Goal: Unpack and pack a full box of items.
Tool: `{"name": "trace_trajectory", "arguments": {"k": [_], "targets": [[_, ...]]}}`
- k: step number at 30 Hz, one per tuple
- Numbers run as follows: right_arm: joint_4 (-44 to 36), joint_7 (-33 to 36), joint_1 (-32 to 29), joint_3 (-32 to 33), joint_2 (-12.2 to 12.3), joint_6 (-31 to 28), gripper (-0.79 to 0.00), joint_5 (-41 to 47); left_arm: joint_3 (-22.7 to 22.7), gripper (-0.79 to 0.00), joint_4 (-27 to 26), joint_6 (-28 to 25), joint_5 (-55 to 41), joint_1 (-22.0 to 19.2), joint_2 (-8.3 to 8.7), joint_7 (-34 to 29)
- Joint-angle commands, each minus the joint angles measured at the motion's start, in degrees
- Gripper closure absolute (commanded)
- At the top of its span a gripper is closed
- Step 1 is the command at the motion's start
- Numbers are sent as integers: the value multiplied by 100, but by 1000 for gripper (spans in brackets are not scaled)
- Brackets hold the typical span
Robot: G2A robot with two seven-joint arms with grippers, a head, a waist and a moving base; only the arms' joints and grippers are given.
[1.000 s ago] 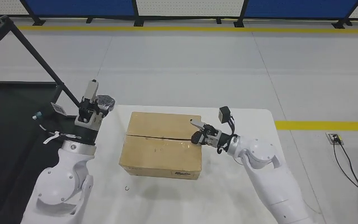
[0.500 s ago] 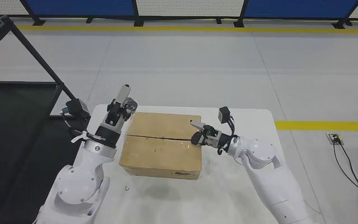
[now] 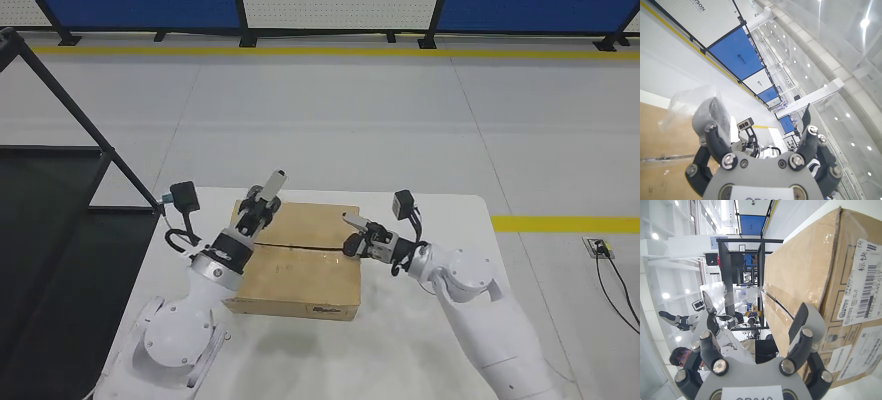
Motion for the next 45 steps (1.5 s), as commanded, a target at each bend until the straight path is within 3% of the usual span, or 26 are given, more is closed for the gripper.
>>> {"name": "trace_trajectory", "arguments": {"k": [1, 23, 45], "targets": [[-24, 8, -24, 17, 12, 40, -785, -14, 71, -785, 36, 23, 68, -24, -16, -9], [-529, 134, -478, 428, 221, 366, -785, -109, 740, -785, 398, 445, 805, -437, -208, -394], [-954, -46, -1320, 1243, 422, -306, -785, 471, 1583, -785, 1126, 714, 1347, -984, -526, -500]]}}
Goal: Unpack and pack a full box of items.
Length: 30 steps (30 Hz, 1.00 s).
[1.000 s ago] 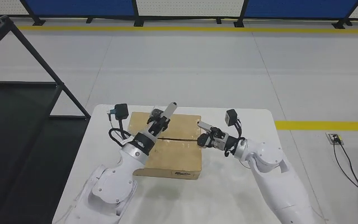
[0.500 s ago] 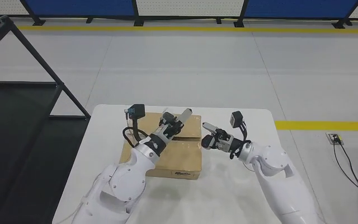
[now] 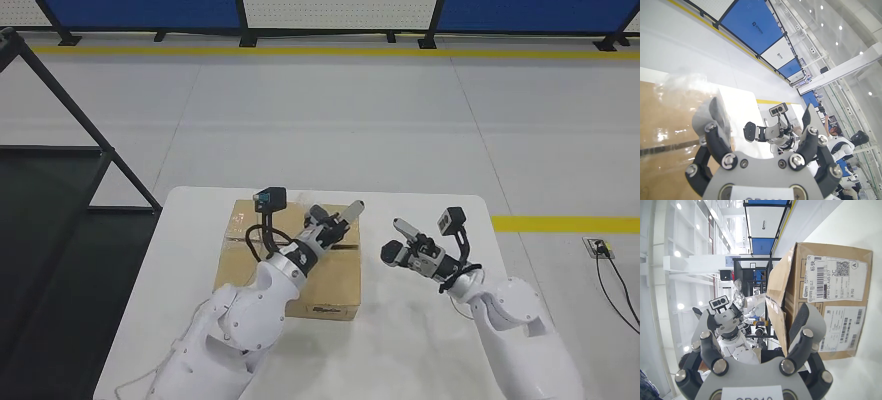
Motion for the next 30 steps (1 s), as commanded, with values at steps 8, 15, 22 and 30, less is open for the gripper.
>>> {"name": "trace_trajectory", "arguments": {"k": [8, 15, 22, 30], "targets": [[-217, -12, -426, 369, 92, -178, -785, 204, 281, -785, 307, 49, 72, -198, -156, 16], [-341, -28, -639, 518, 142, -260, -785, 314, 437, -785, 476, 64, 156, -295, -265, -9], [-353, -47, -700, 522, 169, -300, -785, 372, 583, -785, 621, 85, 240, -371, -377, -16], [-383, -75, -798, 545, 201, -390, -785, 435, 736, -785, 802, 83, 332, -463, -512, 20]]}}
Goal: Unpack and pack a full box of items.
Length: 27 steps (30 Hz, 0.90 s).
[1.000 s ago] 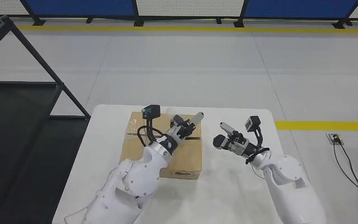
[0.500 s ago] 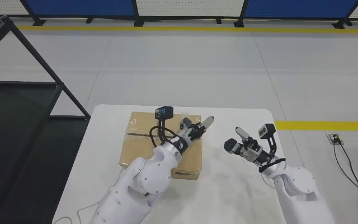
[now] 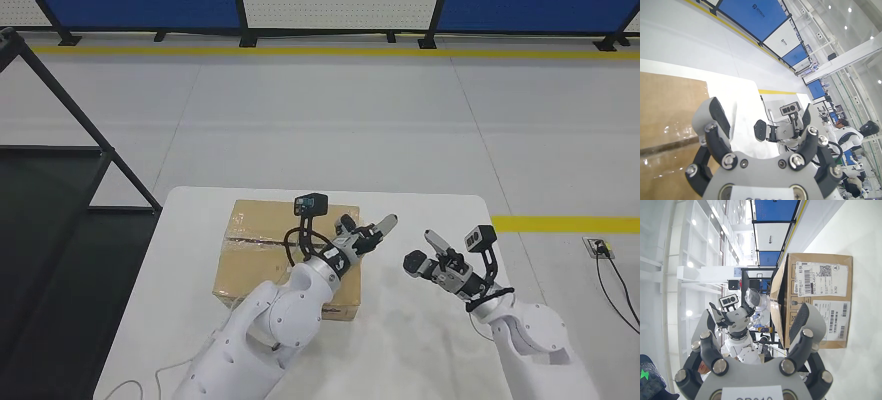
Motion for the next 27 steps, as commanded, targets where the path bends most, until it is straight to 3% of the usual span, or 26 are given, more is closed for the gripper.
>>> {"name": "trace_trajectory", "arguments": {"k": [1, 9, 14, 18, 22, 27], "targets": [[-13, 10, -35, 18, 10, -22, -785, 13, 35, -785, 40, -7, 33, -22, -32, 32], [11, 64, -121, 75, 49, -111, -785, 87, 55, -785, 99, -86, 8, -63, -165, 239], [-12, 214, -152, 147, 83, -236, -785, 138, -447, -785, -548, -238, -88, 120, -121, 243], [-110, 619, -167, 213, 145, -463, -785, -136, -1438, -785, -1610, -422, 23, 630, 62, -35], [-120, 707, -109, 146, 181, -538, -785, -626, -2885, -785, -2534, -663, -66, 1378, 257, -416], [-120, 707, -109, 146, 181, -538, -785, -626, -4743, -785, -2979, -1035, -551, 2314, 398, -594]]}}
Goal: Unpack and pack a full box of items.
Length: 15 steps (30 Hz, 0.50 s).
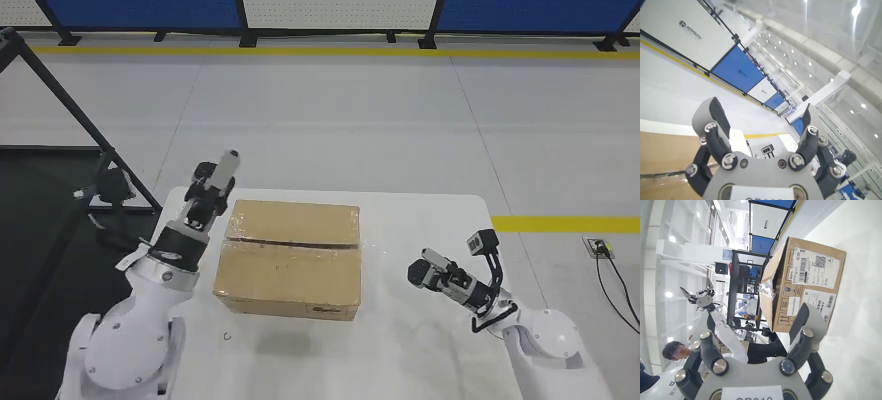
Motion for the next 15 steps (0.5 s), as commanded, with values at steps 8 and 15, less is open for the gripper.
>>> {"name": "trace_trajectory", "arguments": {"k": [8, 15], "targets": [[26, -463, 284, -475, -33, 199, -785, -587, -2003, -785, 516, -782, -570, 1396, 94, -103], [288, -1091, 823, -1077, -125, 266, -785, -1077, -1987, -785, 1005, -984, -768, 1656, 108, -199]]}}
